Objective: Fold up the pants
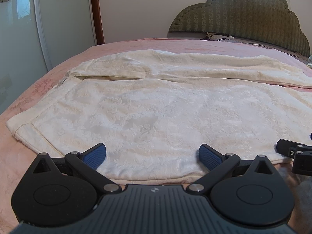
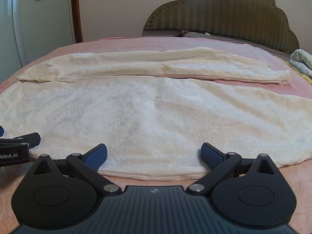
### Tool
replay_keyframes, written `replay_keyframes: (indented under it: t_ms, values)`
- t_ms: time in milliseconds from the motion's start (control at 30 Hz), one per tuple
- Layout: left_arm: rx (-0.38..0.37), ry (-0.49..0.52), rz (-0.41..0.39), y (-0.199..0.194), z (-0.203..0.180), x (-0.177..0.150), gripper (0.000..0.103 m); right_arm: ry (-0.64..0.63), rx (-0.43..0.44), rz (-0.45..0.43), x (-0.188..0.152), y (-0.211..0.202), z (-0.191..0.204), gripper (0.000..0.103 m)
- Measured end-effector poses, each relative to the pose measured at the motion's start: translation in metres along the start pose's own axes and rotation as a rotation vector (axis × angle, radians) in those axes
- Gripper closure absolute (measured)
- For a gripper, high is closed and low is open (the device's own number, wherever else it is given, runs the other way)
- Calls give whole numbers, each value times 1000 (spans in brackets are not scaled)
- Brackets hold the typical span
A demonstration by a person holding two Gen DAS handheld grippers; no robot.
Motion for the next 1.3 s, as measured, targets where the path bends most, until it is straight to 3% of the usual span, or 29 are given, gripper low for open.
replay_keyframes:
  t_ms: [1300]
  values:
    - [3,-1,-1,-1,-2,-2,0,1,-3,-2,0,0,1,0]
Point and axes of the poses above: each gripper's, at about its wrist camera, not at the fingertips, and y roughly the way its jaws point, z to its left, x to its top, the point moved 9 cm from there along y, roughly the way its jaws point, and after that the axes turned 7 degrees about x, right-handed, at the moved point
